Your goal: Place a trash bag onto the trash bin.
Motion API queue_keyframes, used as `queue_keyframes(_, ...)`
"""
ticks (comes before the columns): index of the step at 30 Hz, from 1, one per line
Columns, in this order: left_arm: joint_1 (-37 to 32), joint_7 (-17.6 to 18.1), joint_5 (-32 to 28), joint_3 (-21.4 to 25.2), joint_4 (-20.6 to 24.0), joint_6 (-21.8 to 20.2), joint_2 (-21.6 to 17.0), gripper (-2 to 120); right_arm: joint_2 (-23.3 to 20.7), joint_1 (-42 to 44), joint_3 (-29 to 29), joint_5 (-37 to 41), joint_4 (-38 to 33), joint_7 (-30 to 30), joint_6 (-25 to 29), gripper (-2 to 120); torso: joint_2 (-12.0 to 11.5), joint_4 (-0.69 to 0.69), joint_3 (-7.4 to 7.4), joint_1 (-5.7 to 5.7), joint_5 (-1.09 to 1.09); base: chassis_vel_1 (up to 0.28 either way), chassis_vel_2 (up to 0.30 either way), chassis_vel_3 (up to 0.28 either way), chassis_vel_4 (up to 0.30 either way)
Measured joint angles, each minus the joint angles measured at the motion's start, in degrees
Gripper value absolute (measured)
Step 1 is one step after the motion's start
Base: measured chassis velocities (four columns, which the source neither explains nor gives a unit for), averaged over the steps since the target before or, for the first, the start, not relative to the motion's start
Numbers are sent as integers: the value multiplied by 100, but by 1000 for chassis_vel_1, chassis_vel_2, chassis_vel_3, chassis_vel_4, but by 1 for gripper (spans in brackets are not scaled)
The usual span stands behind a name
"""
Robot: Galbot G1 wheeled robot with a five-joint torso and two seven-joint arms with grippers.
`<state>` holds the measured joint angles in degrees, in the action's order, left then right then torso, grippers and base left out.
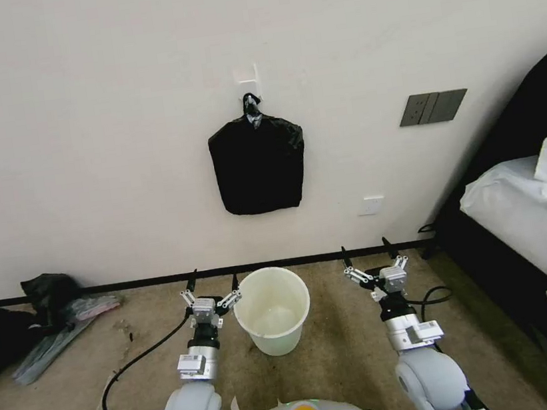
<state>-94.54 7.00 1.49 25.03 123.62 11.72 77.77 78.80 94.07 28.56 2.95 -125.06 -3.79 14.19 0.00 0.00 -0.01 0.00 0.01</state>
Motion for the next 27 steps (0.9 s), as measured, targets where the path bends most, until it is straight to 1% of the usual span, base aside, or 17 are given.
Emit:
queue_keyframes(3, 12, 47, -14, 75, 0, 1, 18, 100, -19, -3, -45, 43, 7, -1, 3, 100, 0, 1, 0, 0, -1, 0, 0, 0, 0)
queue_keyframes(14, 30, 54, -95, 198, 9, -2, 14, 100, -25, -48, -113, 75, 86, -5, -66, 100, 0, 0, 0, 0, -1, 0, 0, 0, 0)
queue_keyframes(18, 23, 38, -158, 246, 43, 14, -5, 100, -91, -122, -242, 362, 80, -20, -273, 100, 0, 0, 0, 0, -1, 0, 0, 0, 0)
queue_keyframes(20, -2, -1, -206, 256, 70, 60, -35, 100, -175, -251, -400, 798, -13, -23, -554, 100, 0, 0, 0, 0, -1, 0, 0, 0, 0)
queue_keyframes(21, -25, -37, -227, 258, 77, 112, -78, 100, -249, -405, -546, 1274, -112, -24, -842, 100, 0, -1, 0, 0, -1, 0, 0, 0, 0)
queue_keyframes(22, -25, -37, -227, 258, 77, 112, -78, 100, -249, -405, -546, 1274, -112, -24, -842, 100, 0, -1, 0, 0, -1, 0, 0, 0, 0)
queue_keyframes(24, -55, -76, -238, 266, 79, 197, -138, 100, -360, -762, -755, 2065, -264, -24, -1265, 100, 0, 0, 0, 0, -2, 0, 0, 0, 0)
queue_keyframes(25, -95, -94, -241, 317, 120, 241, -158, 100, -463, -1305, -951, 2922, -348, -26, -1678, 100, 0, 4, 1, 0, -1, 0, 0, 0, 0)
queue_keyframes(26, -95, -94, -241, 317, 120, 241, -158, 100, -463, -1305, -951, 2922, -348, -26, -1678, 100, 0, 4, 1, 0, -1, 0, 0, 0, 0)
queue_keyframes(27, -119, -100, -249, 363, 152, 246, -139, 100, -517, -1669, -1066, 3484, -351, -76, -1900, 100, 0, -2, 1, 0, -1, 0, 0, 0, 0)
